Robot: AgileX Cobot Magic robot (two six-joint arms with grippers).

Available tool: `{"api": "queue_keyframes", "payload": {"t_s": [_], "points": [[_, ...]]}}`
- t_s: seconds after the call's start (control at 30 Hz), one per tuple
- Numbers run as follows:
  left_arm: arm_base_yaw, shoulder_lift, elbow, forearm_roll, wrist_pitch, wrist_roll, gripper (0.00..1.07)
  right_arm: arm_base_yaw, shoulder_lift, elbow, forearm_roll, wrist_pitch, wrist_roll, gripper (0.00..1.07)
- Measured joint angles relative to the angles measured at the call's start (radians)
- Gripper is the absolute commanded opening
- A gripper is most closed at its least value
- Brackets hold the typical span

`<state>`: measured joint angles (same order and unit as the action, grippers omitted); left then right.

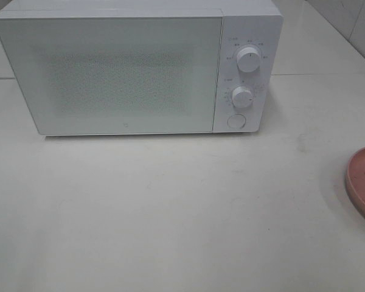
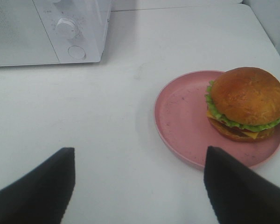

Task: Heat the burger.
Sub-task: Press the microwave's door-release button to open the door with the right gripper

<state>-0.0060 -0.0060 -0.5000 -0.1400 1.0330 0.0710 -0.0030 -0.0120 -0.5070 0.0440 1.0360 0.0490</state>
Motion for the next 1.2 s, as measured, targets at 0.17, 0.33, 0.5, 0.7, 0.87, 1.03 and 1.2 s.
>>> {"api": "queue_keyframes", "payload": {"t_s": [0.17, 0.33, 0.5, 0.7, 0.87, 1.03, 1.2], "points": [[0.0, 0.0, 0.0, 0.0, 0.0, 0.0, 1.0, 0.0, 0.0, 0.0, 0.008, 0.0, 0.001, 0.75], [0.0, 0.0, 0.0, 0.0, 0.0, 0.0, 1.0, 0.0, 0.0, 0.0, 0.008, 0.0, 0.002, 0.75], [0.0, 0.0, 0.0, 0.0, 0.0, 0.0, 1.0, 0.0, 0.0, 0.0, 0.008, 0.0, 0.002, 0.75], [0.0, 0.0, 0.0, 0.0, 0.0, 0.0, 1.0, 0.0, 0.0, -0.002, 0.011, -0.002, 0.002, 0.75], [0.0, 0.0, 0.0, 0.0, 0.0, 0.0, 1.0, 0.0, 0.028, -0.028, 0.014, -0.015, 0.002, 0.75], [0.0, 0.0, 0.0, 0.0, 0.0, 0.0, 1.0, 0.0, 0.109, -0.035, 0.014, -0.068, 0.002, 0.75], [0.0, 0.0, 0.0, 0.0, 0.0, 0.0, 1.0, 0.0, 0.199, -0.035, 0.014, -0.141, 0.002, 0.75]]}}
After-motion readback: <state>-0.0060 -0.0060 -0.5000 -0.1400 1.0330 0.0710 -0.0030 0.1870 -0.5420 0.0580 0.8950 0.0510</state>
